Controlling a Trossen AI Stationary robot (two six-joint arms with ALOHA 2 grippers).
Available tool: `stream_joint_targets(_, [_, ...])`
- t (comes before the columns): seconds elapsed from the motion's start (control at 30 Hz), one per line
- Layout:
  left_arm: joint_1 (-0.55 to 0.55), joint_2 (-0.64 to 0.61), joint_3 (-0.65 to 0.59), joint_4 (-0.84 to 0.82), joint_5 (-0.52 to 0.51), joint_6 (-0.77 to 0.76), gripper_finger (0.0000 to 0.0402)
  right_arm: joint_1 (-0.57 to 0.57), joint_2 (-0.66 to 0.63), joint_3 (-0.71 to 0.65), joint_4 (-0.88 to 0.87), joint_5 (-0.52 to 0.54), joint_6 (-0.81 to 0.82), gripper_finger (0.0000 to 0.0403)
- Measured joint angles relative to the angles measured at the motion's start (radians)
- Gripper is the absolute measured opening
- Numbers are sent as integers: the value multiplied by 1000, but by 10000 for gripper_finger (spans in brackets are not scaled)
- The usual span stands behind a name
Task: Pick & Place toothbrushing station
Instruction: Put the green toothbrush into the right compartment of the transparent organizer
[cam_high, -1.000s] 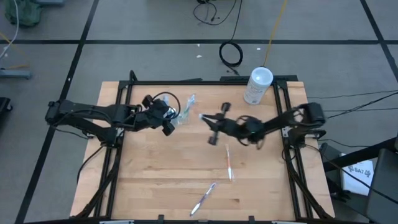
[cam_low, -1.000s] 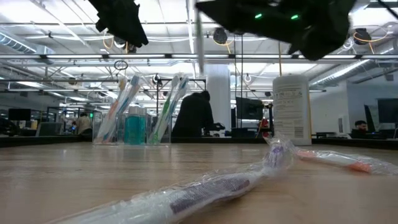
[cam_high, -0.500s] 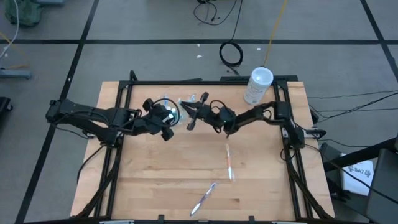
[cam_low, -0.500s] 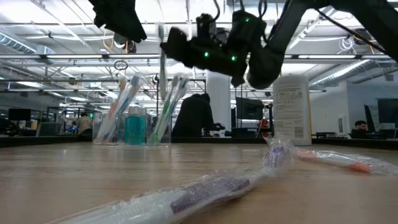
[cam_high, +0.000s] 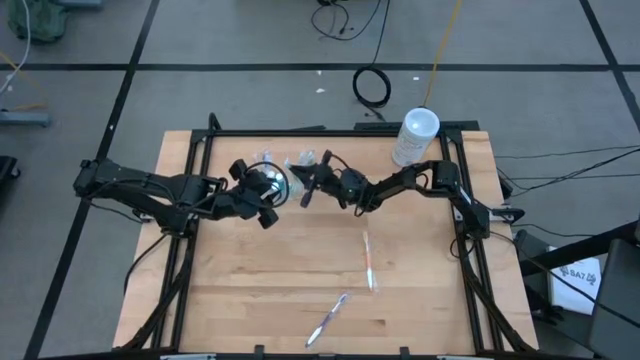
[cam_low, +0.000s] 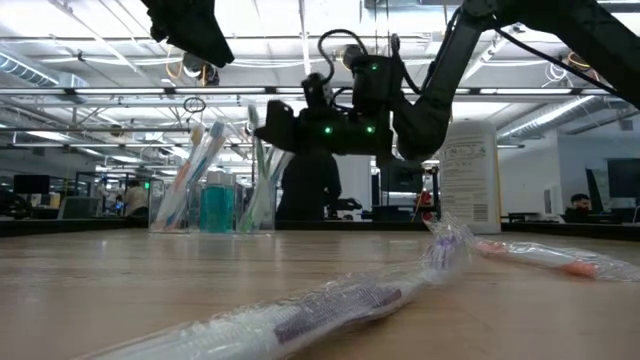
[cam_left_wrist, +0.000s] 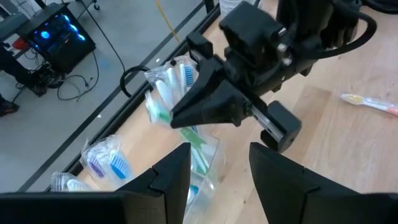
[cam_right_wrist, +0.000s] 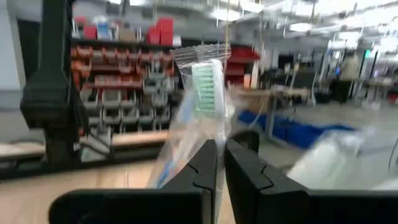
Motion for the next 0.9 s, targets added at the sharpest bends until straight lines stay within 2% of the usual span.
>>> stream_joint_targets(0.2, [0, 0, 0, -15, 0, -1, 170, 19, 0, 0, -82, 3, 2, 13])
stream_joint_targets(0.47, [0, 0, 0, -18, 0, -5, 170, 20, 0, 0, -83, 3, -11, 18])
stream_joint_targets(0.7, [0, 0, 0, -18, 1, -23, 170, 20, -29, -1, -100, 5, -10, 63])
stream_joint_targets(0.9, [0, 0, 0, -19, 1, -27, 170, 25, -125, -1, -263, 35, -26, 106])
